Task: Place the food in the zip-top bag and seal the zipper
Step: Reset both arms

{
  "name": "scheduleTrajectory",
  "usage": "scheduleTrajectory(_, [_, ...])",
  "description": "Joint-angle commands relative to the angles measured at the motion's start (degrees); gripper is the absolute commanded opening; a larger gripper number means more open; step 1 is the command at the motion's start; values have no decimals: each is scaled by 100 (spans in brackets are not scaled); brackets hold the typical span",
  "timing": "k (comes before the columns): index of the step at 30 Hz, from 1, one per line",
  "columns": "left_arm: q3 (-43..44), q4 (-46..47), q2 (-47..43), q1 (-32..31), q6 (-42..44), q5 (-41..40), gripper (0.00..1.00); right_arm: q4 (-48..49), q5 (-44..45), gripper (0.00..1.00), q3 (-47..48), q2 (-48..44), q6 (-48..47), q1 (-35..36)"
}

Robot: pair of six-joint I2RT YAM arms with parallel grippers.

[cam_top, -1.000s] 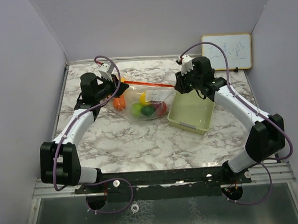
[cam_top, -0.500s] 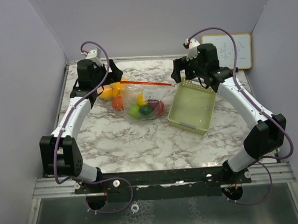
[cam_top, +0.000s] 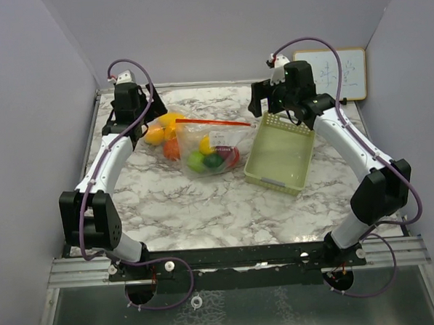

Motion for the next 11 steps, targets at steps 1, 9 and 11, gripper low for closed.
scheduleTrajectory(1, [283,-150,100,11,-62,-339,99,-40,127,100,238,78,59,4])
scheduleTrajectory(9, [634,-283,329,7,101,-320,99,6,160,100,217,133,48,0])
scheduleTrajectory(11, [719,-296,374,11,112,-306,99,8,184,100,230,144,35,-1])
